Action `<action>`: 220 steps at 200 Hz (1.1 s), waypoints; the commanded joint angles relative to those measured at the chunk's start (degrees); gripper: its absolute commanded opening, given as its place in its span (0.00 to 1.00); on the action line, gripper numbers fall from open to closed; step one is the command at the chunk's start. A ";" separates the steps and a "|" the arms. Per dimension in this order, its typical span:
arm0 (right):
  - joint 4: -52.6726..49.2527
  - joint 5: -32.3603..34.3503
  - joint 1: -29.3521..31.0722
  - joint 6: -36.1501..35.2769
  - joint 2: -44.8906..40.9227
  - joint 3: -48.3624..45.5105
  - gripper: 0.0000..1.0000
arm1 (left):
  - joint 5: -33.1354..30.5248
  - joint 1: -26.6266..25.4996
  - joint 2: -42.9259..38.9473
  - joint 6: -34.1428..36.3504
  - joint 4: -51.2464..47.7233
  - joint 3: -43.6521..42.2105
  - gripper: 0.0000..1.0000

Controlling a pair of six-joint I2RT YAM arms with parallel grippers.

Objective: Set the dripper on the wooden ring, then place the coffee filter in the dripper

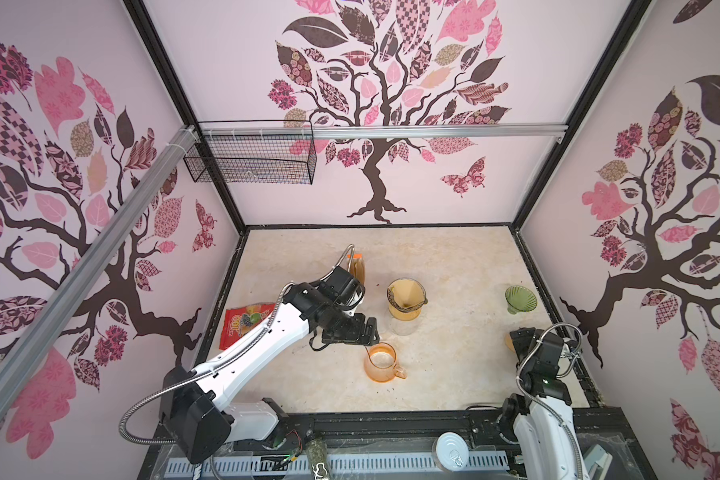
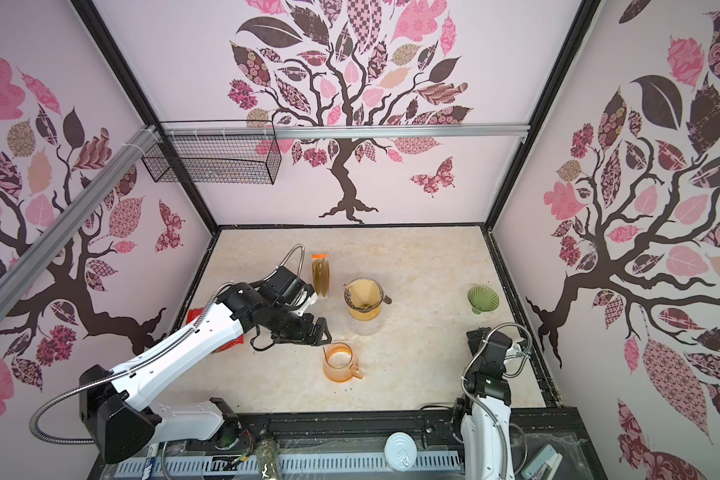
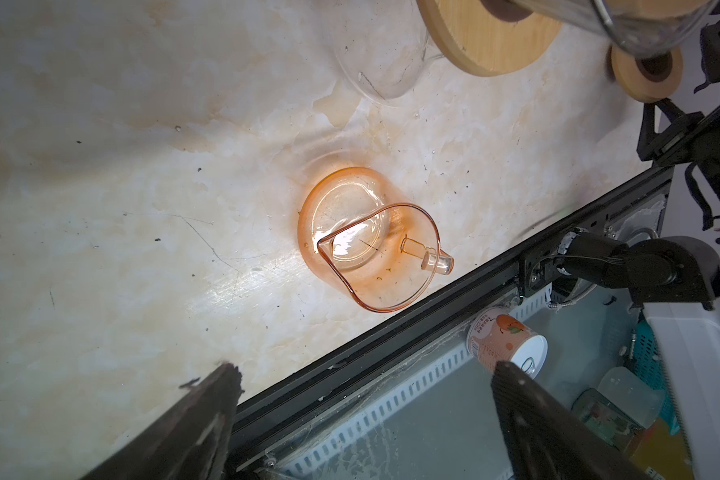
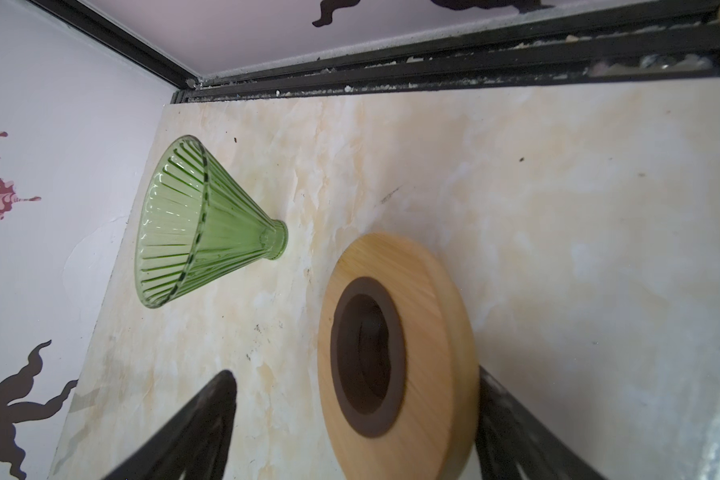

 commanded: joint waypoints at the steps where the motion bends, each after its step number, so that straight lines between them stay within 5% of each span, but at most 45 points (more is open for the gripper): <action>1: 1.12 1.12 -0.09 -0.33 0.56 0.21 0.82 | -0.08 -0.31 0.09 0.18 -0.68 2.07 0.98; 122: -2.62 1.33 -0.07 -0.51 -2.20 0.42 0.49 | -1.36 0.44 -1.34 0.85 -0.78 1.92 0.98; 220: -10.82 -2.08 -0.09 -1.07 -7.50 3.36 0.31 | -4.88 1.19 -5.14 2.19 -0.34 1.02 0.98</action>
